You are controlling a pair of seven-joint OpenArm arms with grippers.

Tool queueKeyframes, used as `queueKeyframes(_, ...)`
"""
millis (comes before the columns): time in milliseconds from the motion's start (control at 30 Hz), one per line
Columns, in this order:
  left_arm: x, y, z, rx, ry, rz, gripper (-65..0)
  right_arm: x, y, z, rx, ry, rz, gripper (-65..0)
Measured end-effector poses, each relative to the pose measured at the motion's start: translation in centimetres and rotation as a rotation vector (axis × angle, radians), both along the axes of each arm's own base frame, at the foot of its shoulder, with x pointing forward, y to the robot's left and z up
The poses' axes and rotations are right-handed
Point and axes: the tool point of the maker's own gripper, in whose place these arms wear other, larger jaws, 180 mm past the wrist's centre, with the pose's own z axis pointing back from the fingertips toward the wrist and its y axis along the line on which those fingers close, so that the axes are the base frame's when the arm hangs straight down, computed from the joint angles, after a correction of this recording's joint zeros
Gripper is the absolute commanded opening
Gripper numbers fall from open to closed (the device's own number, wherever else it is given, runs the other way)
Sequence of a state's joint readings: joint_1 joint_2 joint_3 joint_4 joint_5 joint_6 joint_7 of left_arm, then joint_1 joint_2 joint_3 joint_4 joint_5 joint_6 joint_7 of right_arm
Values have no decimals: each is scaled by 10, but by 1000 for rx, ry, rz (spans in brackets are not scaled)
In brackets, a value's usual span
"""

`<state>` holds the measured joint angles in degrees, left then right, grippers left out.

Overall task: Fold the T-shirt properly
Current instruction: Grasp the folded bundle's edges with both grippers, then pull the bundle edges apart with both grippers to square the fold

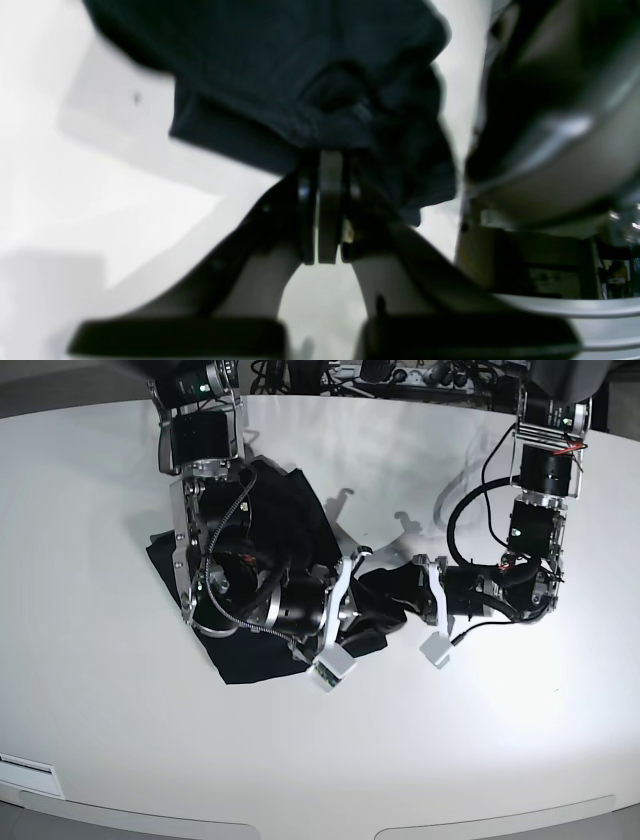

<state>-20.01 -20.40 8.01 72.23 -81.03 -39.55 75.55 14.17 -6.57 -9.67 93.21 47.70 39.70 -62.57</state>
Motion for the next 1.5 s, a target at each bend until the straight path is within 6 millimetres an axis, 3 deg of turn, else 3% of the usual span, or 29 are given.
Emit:
queueKeyframes(67, 2, 2, 11, -9, -8, -29, -650, 18, -4, 16, -29, -68, -18, -650)
queueKeyframes(167, 4, -1, 13, 4, -16, -48, -650, 39, -17, 24, -105, -134, -56, -650)
queueKeyframes(300, -5, -21, 19, -20, -44, -91, -650, 67, -52, 15, -227, -229, -172, -650)
queueKeyframes(433, -11, -62, 59, -105, -177, -169, -650, 96, -105, -13, -371, -229, -321, -650)
queueKeyframes(533, -31, -92, 75, -135, -238, -263, -650, 109, -130, -26, -439, -202, -333, -650)
queueKeyframes(667, -78, -135, 63, -182, -178, -405, -650, 131, -161, -37, -479, -154, -348, -650)
queueKeyframes(767, -105, -151, 34, -94, -146, -485, -650, 140, -184, -52, -505, -82, -333, -650)
queueKeyframes(867, -117, -146, 1, 48, -138, -519, -650, 146, -200, -63, -513, -21, -345, -650)
queueKeyframes(1000, -127, -129, -42, 220, -130, -511, -650, 139, -193, -80, -470, 49, -334, -650)
queueKeyframes(1133, -124, -122, -55, 262, -145, -463, -650, 126, -192, -96, -448, 100, -325, -650)
queueKeyframes(1333, -119, -106, -63, 274, -148, -416, -650, 114, -194, -101, -424, 159, -307, -650)
queueKeyframes(1500, -113, -74, -68, 315, -150, -396, -650, 84, -221, -107, -460, 223, -277, -650)
